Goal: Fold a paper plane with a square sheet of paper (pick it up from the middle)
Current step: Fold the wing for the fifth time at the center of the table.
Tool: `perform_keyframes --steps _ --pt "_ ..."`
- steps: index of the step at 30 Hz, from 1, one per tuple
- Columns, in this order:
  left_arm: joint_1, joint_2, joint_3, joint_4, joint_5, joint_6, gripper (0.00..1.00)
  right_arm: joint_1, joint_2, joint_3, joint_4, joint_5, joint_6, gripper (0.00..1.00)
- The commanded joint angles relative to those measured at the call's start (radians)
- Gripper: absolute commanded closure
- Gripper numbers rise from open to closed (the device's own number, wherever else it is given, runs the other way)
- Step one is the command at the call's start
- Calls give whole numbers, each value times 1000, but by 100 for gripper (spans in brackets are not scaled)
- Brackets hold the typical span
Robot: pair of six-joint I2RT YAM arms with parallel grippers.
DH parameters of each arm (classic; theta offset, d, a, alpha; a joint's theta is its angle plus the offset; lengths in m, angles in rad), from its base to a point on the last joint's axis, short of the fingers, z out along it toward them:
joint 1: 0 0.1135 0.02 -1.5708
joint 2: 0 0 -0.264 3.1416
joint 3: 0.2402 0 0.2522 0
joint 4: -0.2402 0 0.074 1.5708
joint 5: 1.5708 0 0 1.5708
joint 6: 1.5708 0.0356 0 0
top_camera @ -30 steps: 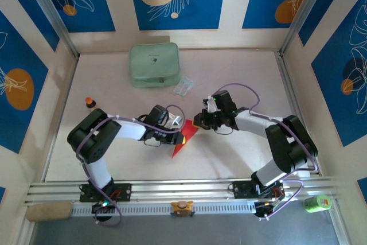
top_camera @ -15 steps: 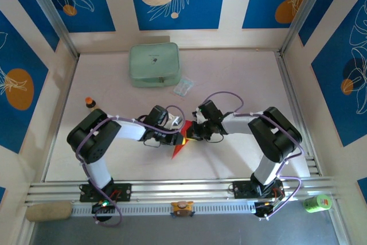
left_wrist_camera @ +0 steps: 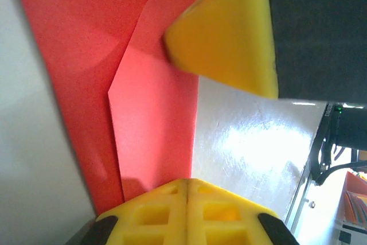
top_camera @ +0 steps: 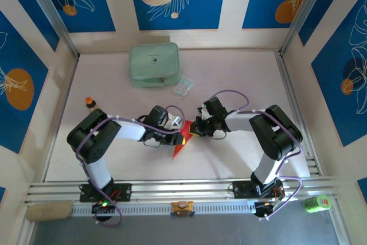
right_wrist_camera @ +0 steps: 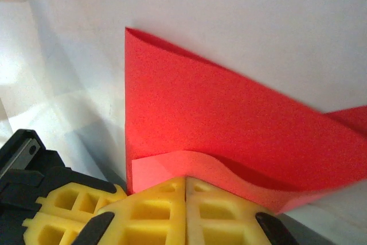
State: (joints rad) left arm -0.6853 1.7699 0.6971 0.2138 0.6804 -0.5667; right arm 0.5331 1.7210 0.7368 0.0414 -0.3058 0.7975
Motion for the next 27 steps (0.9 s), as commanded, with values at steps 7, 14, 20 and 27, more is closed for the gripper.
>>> perform_keyframes --steps 7,14,20,27 --pt "1 40 -51 -123 -48 10 100 -80 32 -2 9 22 12 93" --pt "1 45 -49 -125 -45 10 100 -129 43 13 -15 55 28 93" --pt "1 46 -50 -125 -44 10 100 -159 43 20 -16 76 42 92" --pt "1 46 -48 -126 -41 11 100 -192 39 37 -27 96 43 92"
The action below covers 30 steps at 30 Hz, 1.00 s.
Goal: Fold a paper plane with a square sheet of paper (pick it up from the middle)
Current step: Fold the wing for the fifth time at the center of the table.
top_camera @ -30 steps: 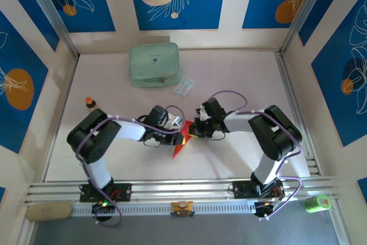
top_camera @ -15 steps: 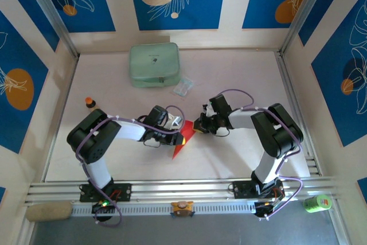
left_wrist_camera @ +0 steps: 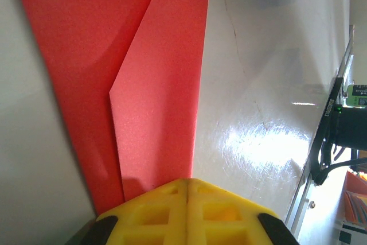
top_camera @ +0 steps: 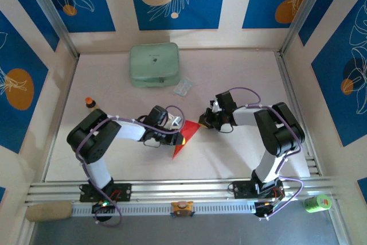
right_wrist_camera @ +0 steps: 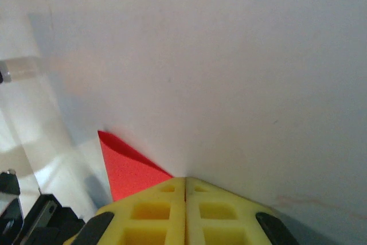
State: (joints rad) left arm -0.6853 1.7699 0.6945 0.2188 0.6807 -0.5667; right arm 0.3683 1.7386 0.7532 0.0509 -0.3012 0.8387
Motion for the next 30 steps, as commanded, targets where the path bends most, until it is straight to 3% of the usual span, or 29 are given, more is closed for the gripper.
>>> perform_keyframes --steps 1,11,14,17,23,30 --pt "1 48 -46 -131 -42 11 100 -30 20 25 -43 97 -1 92" --pt "1 45 -45 -130 -41 10 100 -27 -106 30 -103 132 -18 92" --pt "1 41 -45 -129 -43 7 100 -3 -155 2 -54 71 -28 91" --pt "1 36 -39 -132 -44 7 100 46 -131 1 -31 -6 -19 91" --pt "1 20 -33 -141 -49 6 100 151 -98 -40 20 -7 18 93" --pt "0 -20 -13 -159 -38 5 100 133 -27 -91 37 60 52 96"
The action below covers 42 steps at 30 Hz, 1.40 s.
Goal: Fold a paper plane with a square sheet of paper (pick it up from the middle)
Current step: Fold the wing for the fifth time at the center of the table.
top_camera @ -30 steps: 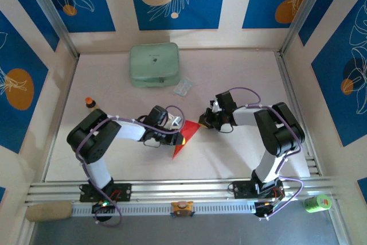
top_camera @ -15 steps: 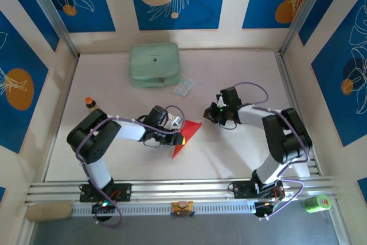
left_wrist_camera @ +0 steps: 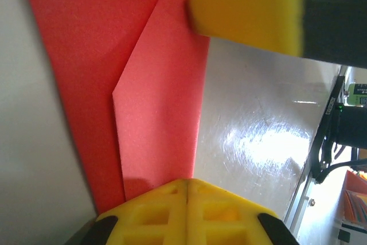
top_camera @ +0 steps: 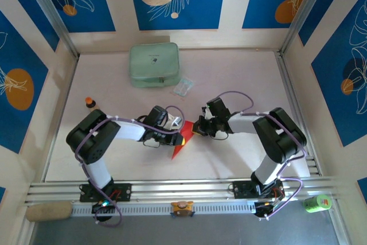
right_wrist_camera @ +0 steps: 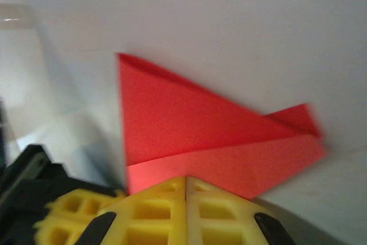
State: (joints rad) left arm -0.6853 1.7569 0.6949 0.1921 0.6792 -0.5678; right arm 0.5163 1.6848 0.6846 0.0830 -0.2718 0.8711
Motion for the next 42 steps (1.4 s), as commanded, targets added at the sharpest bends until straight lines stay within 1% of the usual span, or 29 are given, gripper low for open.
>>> perform_keyframes --steps 1,5,8,11,13,15,18,21,26,29,32,39,42 --pt "0 -24 -6 -147 -37 9 100 -20 33 -22 -9 38 16 96" --pt "-2 -94 41 -202 -47 21 100 -24 34 -25 -27 38 9 97" --pt "-9 -117 85 -215 -45 16 100 -21 27 -20 -34 31 3 97" --pt "-20 -93 143 -215 -18 13 100 -21 30 -19 -37 32 0 97" --pt "-28 -72 176 -238 -21 15 100 -21 32 -22 -31 29 5 97" --pt "-33 -54 191 -237 -30 11 100 -20 32 -20 -29 28 6 97" --pt "-39 4 217 -228 1 13 100 -19 27 -24 -29 30 9 97" --pt "-54 49 228 -212 1 13 100 -21 29 -25 -29 25 8 97" --pt "-73 114 212 -218 -38 25 100 -22 36 -24 -32 22 6 97" --pt "-72 113 165 -224 -82 30 100 -25 32 -29 -34 23 6 97" --pt "-75 89 157 -256 -105 43 100 -27 30 -33 -34 24 9 97" --pt "-76 -16 161 -279 -82 47 99 -32 23 -36 -39 25 8 98" --pt "-76 -15 145 -272 -58 50 99 -33 19 -36 -43 26 6 98"
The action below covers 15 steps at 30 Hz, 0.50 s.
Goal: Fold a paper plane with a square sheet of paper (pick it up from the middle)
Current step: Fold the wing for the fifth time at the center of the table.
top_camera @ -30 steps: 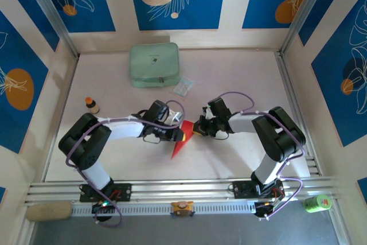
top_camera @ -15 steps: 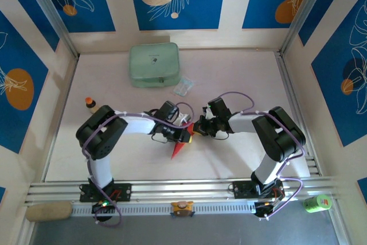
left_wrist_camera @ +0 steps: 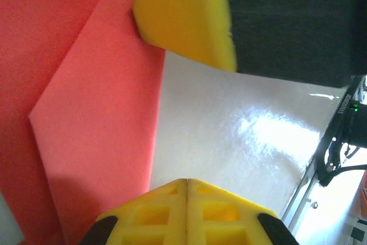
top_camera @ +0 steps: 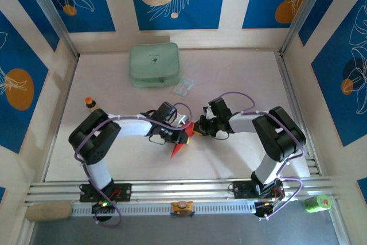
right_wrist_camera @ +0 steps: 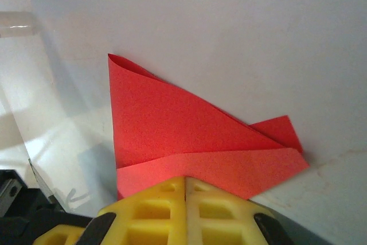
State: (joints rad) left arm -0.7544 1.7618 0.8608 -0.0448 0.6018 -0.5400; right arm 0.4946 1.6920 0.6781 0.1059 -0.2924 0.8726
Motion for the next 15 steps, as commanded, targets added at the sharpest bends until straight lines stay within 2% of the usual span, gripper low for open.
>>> perform_keyframes --steps 1,9,15 --pt "-8 -13 -26 -42 16 25 99 -11 10 -31 -67 47 5 98" --pt "-7 -2 -148 5 -6 -5 100 -14 10 -36 -63 45 3 98" --pt "-9 -80 -209 28 -3 -40 100 -18 6 -43 -62 47 2 98"
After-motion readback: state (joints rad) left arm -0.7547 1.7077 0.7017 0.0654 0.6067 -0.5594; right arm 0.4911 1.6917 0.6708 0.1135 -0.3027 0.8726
